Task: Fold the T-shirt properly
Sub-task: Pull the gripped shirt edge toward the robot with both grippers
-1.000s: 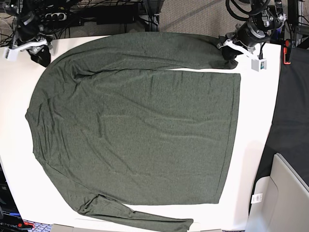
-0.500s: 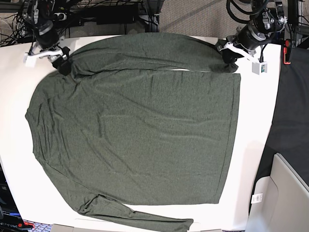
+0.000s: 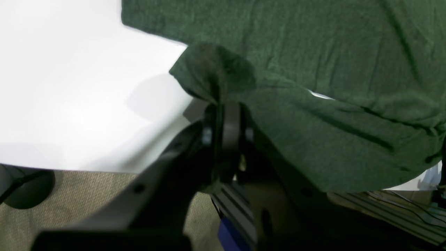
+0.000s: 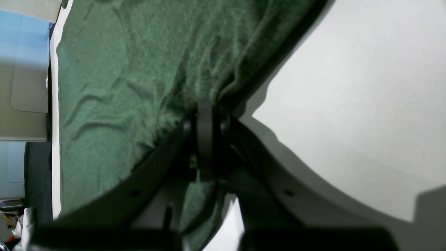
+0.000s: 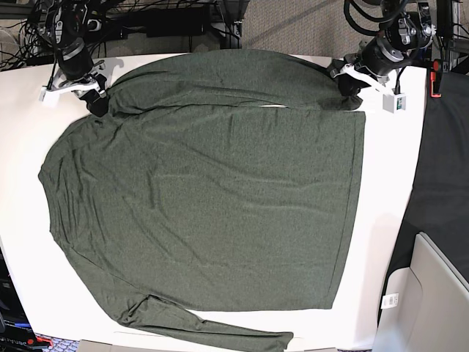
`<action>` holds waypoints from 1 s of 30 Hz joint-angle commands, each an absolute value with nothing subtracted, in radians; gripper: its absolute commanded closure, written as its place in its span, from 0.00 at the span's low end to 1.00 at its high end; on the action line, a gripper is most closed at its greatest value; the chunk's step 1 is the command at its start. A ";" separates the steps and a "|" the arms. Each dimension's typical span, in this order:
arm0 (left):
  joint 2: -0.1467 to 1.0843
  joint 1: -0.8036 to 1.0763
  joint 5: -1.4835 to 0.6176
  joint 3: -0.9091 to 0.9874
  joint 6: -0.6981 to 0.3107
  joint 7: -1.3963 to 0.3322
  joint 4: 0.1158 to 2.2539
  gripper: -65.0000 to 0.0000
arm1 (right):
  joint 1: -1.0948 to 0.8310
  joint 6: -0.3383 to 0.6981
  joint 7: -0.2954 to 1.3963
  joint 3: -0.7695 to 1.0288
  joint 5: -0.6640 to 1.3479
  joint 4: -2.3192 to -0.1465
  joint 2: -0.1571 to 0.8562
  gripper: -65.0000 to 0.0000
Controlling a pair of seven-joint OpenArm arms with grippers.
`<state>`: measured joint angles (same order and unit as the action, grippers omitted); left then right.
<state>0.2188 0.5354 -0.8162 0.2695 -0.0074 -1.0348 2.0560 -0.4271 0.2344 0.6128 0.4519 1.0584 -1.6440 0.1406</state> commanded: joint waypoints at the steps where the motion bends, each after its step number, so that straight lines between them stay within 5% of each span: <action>1: 0.229 0.538 -0.828 0.278 -0.012 -1.013 2.074 1.00 | -0.453 0.231 0.602 0.484 1.079 -1.661 0.151 0.99; 12: 0.229 0.553 -0.828 0.277 -0.018 -1.012 2.086 1.00 | -0.532 0.320 0.722 0.639 1.116 -1.767 0.153 0.99; 17: 0.229 0.588 -0.828 0.288 -0.139 -1.010 2.087 1.00 | -0.593 0.326 0.723 0.661 1.150 -1.831 0.153 0.99; 30: 0.229 0.593 -0.828 0.302 -0.143 -0.920 2.087 1.00 | -0.616 0.352 0.719 0.728 1.167 -1.937 0.154 0.99</action>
